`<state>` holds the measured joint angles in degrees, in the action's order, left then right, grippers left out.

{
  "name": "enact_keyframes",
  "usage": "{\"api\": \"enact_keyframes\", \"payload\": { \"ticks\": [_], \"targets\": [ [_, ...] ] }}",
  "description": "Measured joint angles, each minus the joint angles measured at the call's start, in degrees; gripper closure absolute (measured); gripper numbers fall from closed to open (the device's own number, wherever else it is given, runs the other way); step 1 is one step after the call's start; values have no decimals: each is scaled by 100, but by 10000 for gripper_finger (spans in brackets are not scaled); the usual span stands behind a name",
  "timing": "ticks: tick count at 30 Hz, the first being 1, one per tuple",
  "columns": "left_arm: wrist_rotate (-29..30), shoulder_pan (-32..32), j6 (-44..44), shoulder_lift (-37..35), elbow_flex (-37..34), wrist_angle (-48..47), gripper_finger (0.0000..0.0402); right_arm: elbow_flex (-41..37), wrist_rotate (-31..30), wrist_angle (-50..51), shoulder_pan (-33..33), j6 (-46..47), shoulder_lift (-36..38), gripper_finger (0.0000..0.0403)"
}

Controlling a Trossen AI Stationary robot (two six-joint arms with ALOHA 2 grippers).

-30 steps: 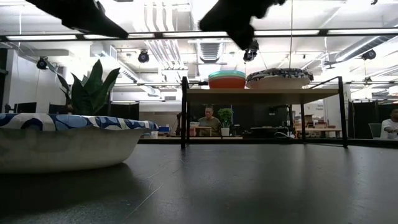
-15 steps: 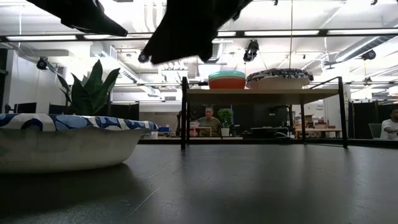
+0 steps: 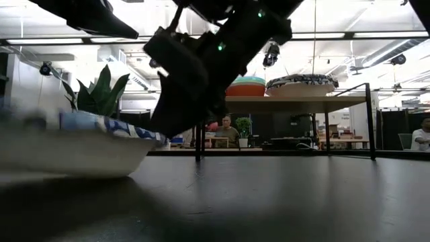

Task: Place and stack bowls onto a shelf
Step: Stack the white paper plate on top of the white paper plate on the shelf

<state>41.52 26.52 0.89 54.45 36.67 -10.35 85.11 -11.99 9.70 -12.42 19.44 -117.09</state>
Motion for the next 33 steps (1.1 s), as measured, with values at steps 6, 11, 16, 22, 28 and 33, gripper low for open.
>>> {"api": "enact_keyframes", "payload": {
  "ticks": [6, 11, 16, 22, 28, 33],
  "targets": [
    [2, 0, -44, 1, 0, 45, 352, 1, 42, -104, -5, 58, -185, 255],
    [2, 0, -44, 1, 0, 52, 352, 1, 41, -111, 8, 105, -58, 267],
    [4, 0, -44, 0, 0, 59, 352, 1, 38, -173, 8, 196, 193, 277],
    [6, 0, -107, -1, 0, 57, 352, 1, 40, -191, -5, 413, 186, 282],
    [6, 0, -140, -1, 2, 57, 351, -85, 49, -198, -12, 536, 175, 283],
    [6, 0, -189, -1, 4, 66, 351, -84, 170, -509, -49, 546, 29, 284]
  ]
}}
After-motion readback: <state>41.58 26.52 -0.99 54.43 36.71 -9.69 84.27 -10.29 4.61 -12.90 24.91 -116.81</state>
